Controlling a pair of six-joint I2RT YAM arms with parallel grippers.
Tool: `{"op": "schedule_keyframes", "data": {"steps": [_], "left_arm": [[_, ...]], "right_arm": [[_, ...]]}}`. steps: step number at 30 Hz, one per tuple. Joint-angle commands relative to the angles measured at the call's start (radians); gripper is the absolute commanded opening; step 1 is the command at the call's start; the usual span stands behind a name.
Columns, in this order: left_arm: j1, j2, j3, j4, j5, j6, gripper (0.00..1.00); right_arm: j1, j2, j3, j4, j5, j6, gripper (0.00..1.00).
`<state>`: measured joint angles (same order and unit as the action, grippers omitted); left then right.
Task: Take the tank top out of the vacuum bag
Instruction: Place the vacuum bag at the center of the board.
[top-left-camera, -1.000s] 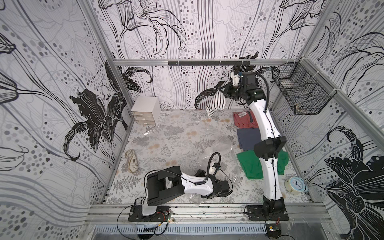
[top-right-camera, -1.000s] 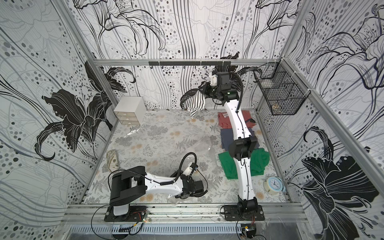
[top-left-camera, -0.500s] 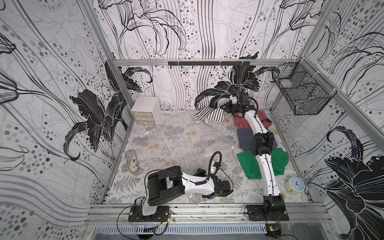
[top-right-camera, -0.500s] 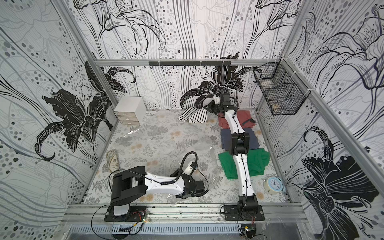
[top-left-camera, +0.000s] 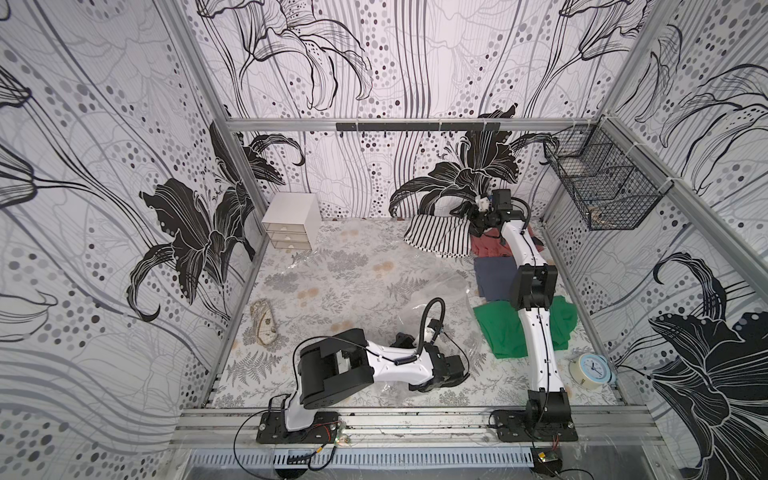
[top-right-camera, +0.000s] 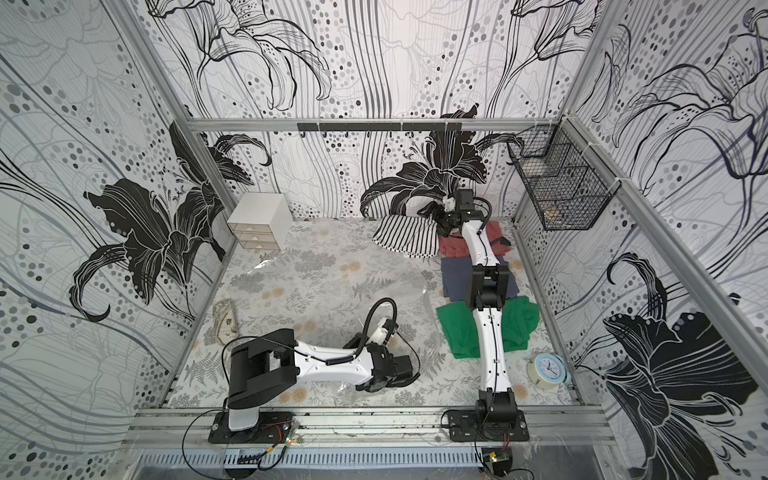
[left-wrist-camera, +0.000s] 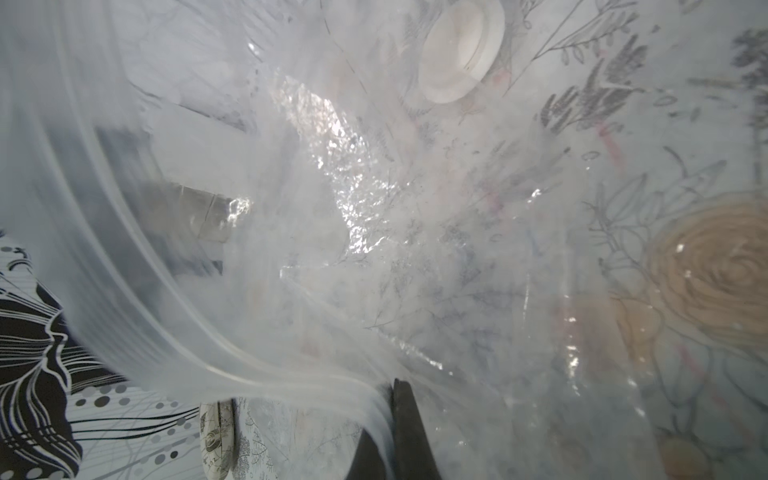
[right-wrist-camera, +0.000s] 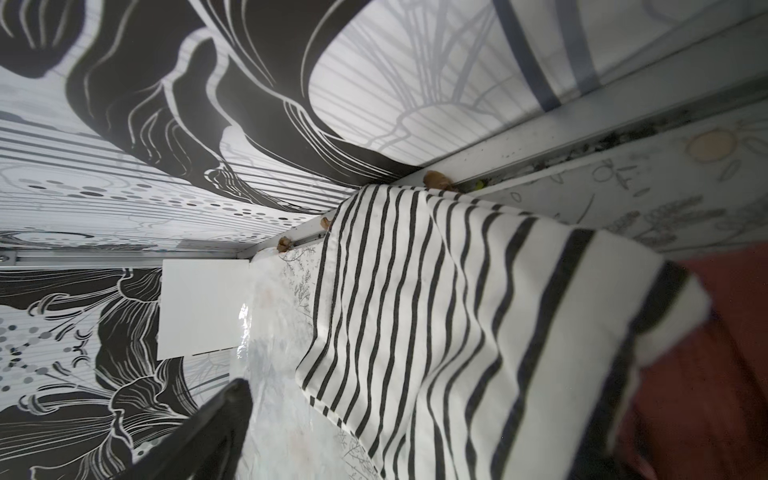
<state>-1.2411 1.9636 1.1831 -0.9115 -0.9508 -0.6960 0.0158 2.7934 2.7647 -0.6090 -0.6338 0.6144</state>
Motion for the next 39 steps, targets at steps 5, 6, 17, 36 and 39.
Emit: {"op": "schedule_keyframes", "data": {"steps": [5, 6, 17, 36, 39], "left_arm": [[0.150, 0.001, 0.028, 0.105, 0.058, 0.059, 0.00], [0.166, 0.007, 0.040, 0.110, 0.058, 0.071, 0.00], [0.285, 0.063, 0.238, 0.256, 0.128, 0.276, 0.00], [0.235, -0.028, 0.358, 0.178, 0.138, 0.391, 0.99], [0.209, -0.146, 0.433, 0.283, 0.130, 0.512, 0.99]], "right_arm": [[0.051, -0.196, 0.043, -0.202, 0.331, -0.246, 1.00], [0.059, -0.215, 0.030, -0.218, 0.368, -0.269, 1.00], [0.079, -0.420, -0.075, -0.319, 0.607, -0.370, 1.00], [0.080, -1.263, -1.047, 0.060, 0.598, -0.257, 1.00], [0.079, -1.305, -1.077, 0.054, 0.611, -0.255, 1.00]]}}
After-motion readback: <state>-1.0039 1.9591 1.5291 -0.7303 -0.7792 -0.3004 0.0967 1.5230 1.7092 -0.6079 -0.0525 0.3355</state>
